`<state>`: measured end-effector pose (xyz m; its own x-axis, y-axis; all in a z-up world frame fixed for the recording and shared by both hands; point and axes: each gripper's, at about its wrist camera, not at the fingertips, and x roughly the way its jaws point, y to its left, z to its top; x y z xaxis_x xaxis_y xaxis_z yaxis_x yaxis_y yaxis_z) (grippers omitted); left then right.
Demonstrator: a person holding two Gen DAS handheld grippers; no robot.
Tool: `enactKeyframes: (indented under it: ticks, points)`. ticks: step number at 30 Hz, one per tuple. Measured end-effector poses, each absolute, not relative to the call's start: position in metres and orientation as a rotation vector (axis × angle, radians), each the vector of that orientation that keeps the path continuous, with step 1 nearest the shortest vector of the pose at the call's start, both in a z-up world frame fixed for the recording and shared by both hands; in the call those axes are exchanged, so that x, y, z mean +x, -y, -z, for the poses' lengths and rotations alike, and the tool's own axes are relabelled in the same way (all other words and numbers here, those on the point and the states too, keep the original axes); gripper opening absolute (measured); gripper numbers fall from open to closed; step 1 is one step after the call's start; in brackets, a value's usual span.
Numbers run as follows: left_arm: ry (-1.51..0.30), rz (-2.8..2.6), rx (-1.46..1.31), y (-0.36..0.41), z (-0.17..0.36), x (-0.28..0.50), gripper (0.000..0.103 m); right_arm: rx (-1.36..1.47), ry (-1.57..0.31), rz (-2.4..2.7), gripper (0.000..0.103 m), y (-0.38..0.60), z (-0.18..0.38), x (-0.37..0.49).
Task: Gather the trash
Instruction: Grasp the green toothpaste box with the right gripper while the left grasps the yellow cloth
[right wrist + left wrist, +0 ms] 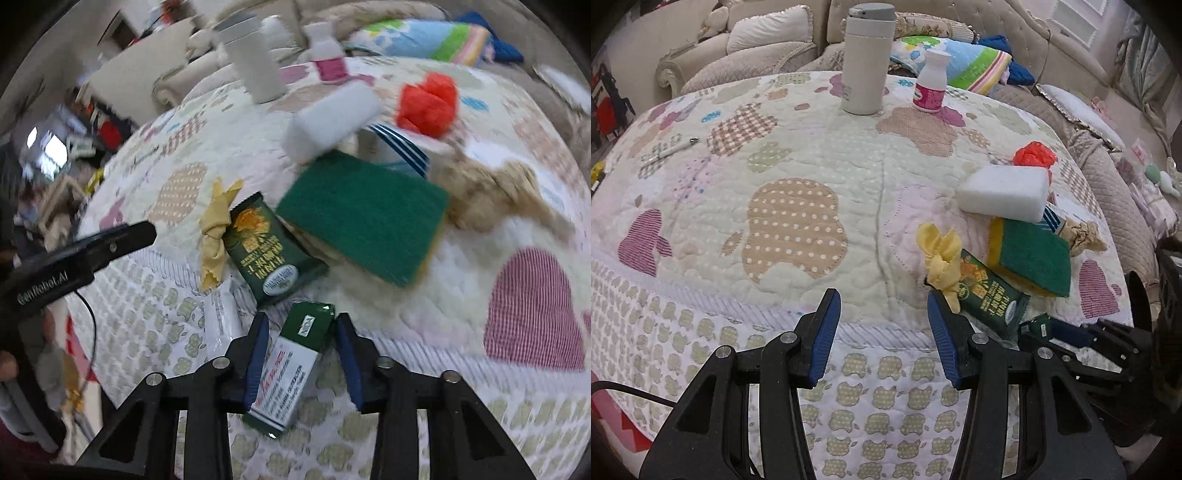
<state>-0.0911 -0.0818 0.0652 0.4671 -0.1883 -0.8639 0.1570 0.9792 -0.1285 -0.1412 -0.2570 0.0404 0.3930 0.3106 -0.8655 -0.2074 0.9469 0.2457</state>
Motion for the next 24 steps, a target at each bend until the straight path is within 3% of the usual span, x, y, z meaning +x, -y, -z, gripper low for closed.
enactKeyframes:
  ticks: [9,12,13,14,16,17,24]
  points:
    - [-1.111,0.287,-0.044,0.112,-0.042,-0.073,0.047,0.09,-1.097,-0.237,0.03,0.29,-0.049,-0.142]
    - [-1.104,0.294,-0.022,0.119,-0.036,-0.068,0.046,0.116,-1.123,-0.236,0.037,0.292,-0.042,-0.146]
    - [-1.104,0.3,-0.028,0.119,-0.034,-0.067,0.041,0.113,-1.126,-0.235,0.038,0.291,-0.039,-0.149]
    - [-1.107,0.31,-0.035,0.119,-0.032,-0.066,0.027,0.112,-1.111,-0.235,0.038,0.29,-0.039,-0.152]
    - [-1.125,0.322,-0.042,0.118,-0.03,-0.065,0.018,0.103,-1.092,-0.238,0.037,0.289,-0.039,-0.156]
    - [-1.123,0.328,-0.05,0.117,-0.03,-0.065,0.016,0.1,-1.089,-0.244,0.031,0.288,-0.039,-0.157]
    - [-1.079,0.365,-0.1,0.106,-0.06,-0.076,0.014,0.111,-1.038,-0.269,0.027,0.296,-0.055,-0.162]
